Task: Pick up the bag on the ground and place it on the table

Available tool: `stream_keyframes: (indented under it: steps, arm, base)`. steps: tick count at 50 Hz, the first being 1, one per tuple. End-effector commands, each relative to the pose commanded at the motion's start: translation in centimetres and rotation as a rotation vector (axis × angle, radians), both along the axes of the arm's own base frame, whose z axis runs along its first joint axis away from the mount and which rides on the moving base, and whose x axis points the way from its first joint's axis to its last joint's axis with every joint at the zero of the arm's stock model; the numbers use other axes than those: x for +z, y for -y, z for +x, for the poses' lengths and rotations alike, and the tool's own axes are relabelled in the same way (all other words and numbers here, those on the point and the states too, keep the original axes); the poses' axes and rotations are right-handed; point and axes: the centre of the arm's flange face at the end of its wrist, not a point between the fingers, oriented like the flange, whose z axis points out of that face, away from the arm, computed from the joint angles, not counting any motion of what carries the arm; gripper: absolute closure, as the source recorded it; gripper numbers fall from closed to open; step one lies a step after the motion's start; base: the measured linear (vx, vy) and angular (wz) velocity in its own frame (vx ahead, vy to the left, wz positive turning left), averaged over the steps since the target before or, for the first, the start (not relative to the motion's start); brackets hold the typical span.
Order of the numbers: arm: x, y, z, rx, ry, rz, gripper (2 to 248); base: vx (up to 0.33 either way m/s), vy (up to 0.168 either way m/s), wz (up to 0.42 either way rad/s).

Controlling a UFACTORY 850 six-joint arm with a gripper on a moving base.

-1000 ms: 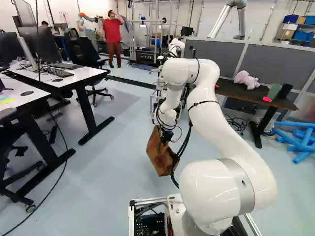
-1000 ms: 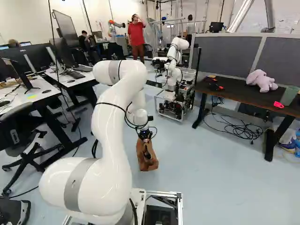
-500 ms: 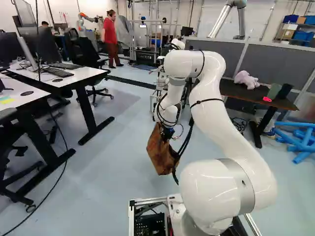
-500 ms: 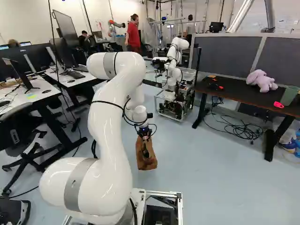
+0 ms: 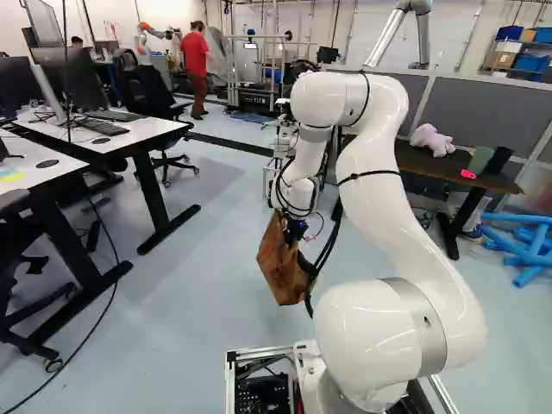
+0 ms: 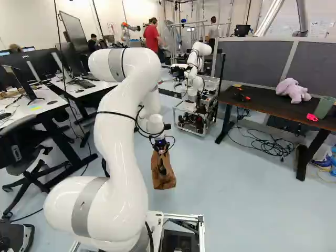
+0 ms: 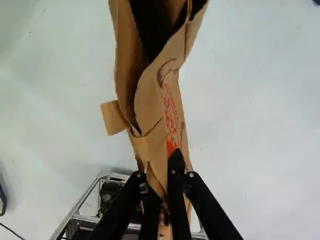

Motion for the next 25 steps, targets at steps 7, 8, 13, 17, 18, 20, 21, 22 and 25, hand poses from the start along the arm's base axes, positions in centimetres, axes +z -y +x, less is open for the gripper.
stream_keyframes:
  steps: [7,8,13,17,18,20,21,22,25]
  arm:
    - [1.0,0.0,-0.5,-0.016,0.003,0.003,229]
    - [1.2,0.0,-0.6,-0.018,0.003,0.003,229]
    - [1.9,0.0,-1.1,-0.03,0.003,0.005,229]
    - [2.5,0.0,-1.5,-0.039,0.002,0.007,229]
    - [2.7,0.0,-1.6,-0.041,0.002,0.007,229]
    - [3.0,0.0,-1.8,-0.046,0.002,0.008,229]
    - [3.1,0.0,-1.9,-0.048,0.001,0.009,229]
    - [3.3,0.0,-2.1,-0.05,0.001,0.009,229]
    - [3.7,0.0,-2.4,-0.057,-0.001,0.011,229]
  base:
    - [0.0,0.0,0.0]
    - [0.0,0.0,0.0]
    - [0.0,0.0,0.0]
    - [0.0,0.0,0.0]
    - [0.0,0.0,0.0]
    - [0.0,0.0,0.0]
    - [0.0,0.0,0.0]
    - [0.0,0.0,0.0]
    - [0.0,0.0,0.0]
